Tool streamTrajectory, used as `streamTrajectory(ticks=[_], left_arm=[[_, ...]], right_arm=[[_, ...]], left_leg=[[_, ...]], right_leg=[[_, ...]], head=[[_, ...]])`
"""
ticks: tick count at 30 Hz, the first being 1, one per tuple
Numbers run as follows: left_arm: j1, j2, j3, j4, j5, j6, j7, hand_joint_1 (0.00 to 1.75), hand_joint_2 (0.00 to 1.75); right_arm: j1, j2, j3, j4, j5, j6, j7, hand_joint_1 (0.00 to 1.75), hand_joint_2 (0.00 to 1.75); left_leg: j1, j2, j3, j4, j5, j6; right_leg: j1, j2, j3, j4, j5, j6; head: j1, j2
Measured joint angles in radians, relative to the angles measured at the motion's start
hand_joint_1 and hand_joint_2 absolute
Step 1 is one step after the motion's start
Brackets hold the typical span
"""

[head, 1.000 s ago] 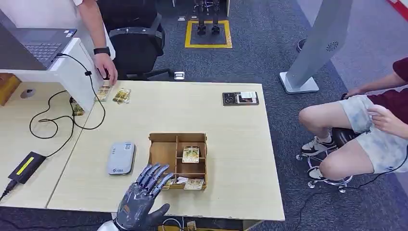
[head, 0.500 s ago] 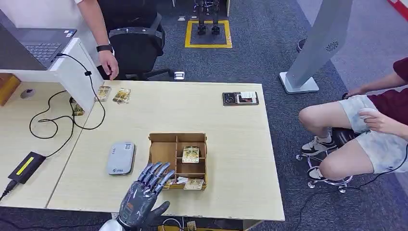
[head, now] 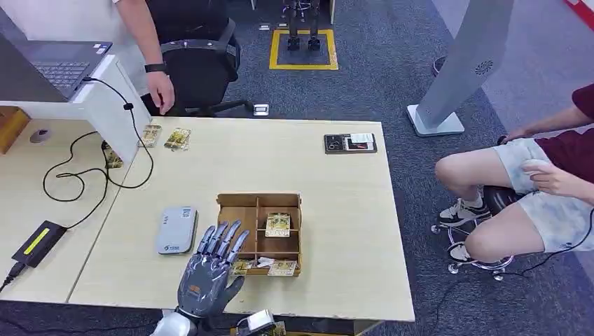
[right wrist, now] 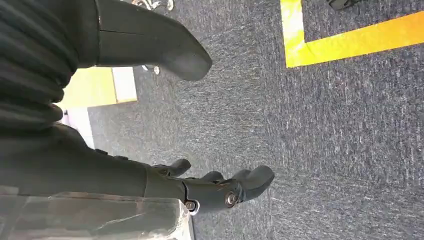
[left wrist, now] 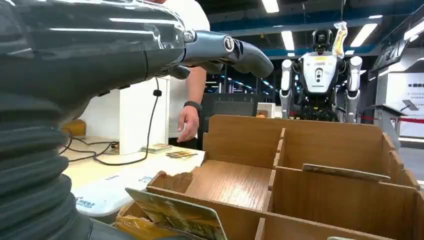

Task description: Pass the card to the sensor for recognition and then transmit it.

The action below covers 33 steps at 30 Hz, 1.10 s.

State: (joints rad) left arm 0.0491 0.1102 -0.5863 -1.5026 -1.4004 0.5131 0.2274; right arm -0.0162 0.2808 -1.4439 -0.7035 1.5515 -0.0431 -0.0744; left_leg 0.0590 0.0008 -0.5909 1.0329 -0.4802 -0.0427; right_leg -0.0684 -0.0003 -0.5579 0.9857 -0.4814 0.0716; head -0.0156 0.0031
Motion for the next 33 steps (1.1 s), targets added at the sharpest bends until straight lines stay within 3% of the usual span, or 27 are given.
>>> streamTrajectory(ticks=[15,17,18,33], left_arm=[[0.0,-0.012,0.001,0.0,-0.022,-0.019,0.009,0.0,1.75],[0.001,-0.012,0.001,0.001,-0.034,-0.022,0.021,1.66,1.75],[0.001,-0.012,0.001,0.002,-0.037,-0.023,0.021,1.75,1.75],[0.0,-0.011,0.001,0.019,-0.042,-0.086,0.02,1.75,1.75]], right_arm=[[0.0,0.019,-0.008,-0.035,0.005,0.011,-0.006,0.0,1.75],[0.0,0.02,-0.01,-0.038,0.006,0.014,-0.008,0.0,1.75],[0.0,0.021,-0.011,-0.039,0.006,0.015,-0.009,0.0,1.75],[-0.003,0.024,-0.029,-0.046,0.021,0.019,-0.015,0.0,1.75]], left_leg=[[0.0,0.0,0.0,0.0,0.0,0.0],[0.0,0.0,0.0,0.0,0.0,0.0],[0.0,0.0,0.0,0.0,0.0,0.0],[0.0,0.0,0.0,0.0,0.0,0.0]], right_leg=[[0.0,0.0,0.0,0.0,0.0,0.0],[0.0,0.0,0.0,0.0,0.0,0.0],[0.0,0.0,0.0,0.0,0.0,0.0],[0.0,0.0,0.0,0.0,0.0,0.0]], head=[[0.0,0.0],[0.0,0.0],[0.0,0.0],[0.0,0.0]])
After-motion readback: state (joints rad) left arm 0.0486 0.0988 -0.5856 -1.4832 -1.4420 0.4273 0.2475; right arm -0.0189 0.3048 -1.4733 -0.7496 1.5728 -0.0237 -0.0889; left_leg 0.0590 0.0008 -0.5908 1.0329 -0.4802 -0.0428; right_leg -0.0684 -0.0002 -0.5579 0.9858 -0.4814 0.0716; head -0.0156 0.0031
